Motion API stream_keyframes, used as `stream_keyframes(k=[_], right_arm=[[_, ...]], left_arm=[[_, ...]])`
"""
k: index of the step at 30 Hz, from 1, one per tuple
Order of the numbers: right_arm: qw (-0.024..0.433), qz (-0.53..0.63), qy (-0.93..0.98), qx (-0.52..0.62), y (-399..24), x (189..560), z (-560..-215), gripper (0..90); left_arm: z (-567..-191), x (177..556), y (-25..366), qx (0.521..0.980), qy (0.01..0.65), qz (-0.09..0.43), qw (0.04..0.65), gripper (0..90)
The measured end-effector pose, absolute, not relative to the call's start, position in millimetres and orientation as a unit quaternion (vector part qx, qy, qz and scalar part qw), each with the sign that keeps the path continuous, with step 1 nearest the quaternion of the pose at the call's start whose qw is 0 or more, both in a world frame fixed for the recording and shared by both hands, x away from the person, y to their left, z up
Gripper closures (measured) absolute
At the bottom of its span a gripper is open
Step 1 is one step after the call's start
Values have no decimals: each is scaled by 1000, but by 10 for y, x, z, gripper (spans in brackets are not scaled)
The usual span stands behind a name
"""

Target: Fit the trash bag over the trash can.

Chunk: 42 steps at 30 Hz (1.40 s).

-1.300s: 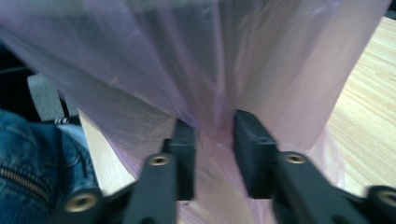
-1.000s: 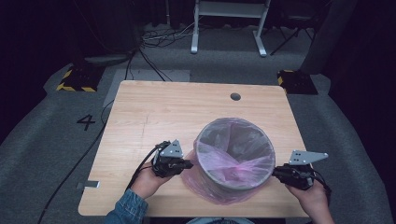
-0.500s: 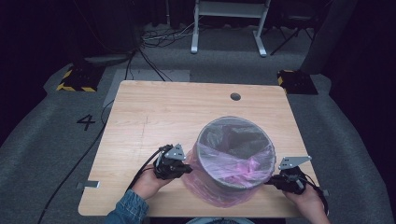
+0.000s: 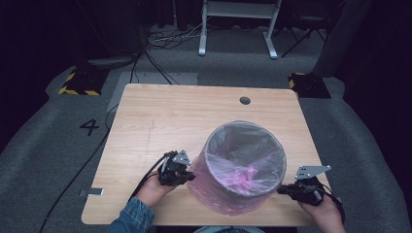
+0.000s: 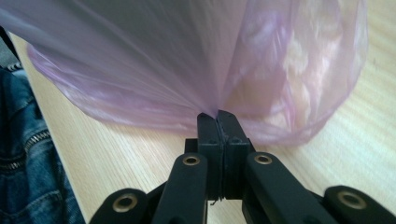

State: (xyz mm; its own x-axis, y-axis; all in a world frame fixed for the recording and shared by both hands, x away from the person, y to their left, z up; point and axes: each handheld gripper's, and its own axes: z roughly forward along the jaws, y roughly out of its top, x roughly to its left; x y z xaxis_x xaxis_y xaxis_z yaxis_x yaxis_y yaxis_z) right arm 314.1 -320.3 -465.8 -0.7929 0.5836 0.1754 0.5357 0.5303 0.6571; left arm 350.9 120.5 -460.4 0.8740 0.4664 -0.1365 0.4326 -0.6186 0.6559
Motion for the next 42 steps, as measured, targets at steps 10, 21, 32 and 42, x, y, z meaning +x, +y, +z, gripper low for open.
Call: stream_keyframes(k=[10, 21, 32, 42], right_arm=[[63, 460, 849, 252, -3190, 2931, -4288, 598], [62, 449, 850, 271, -3241, 3050, -4199, 900], [52, 428, 853, 293, -3211, 3139, -4431, 900], [66, 427, 850, 301, -3212, 3157, -4397, 773]], left_arm=[[-4152, 3278, 1295, 852, 198, 63, 480, 422], [-4096, 3408, 1408, 832, 247, 74, 492, 898], [-4233, 3464, 1323, 850, 250, 63, 459, 898], [-4302, 3429, 1181, 871, 225, 72, 430, 898]])
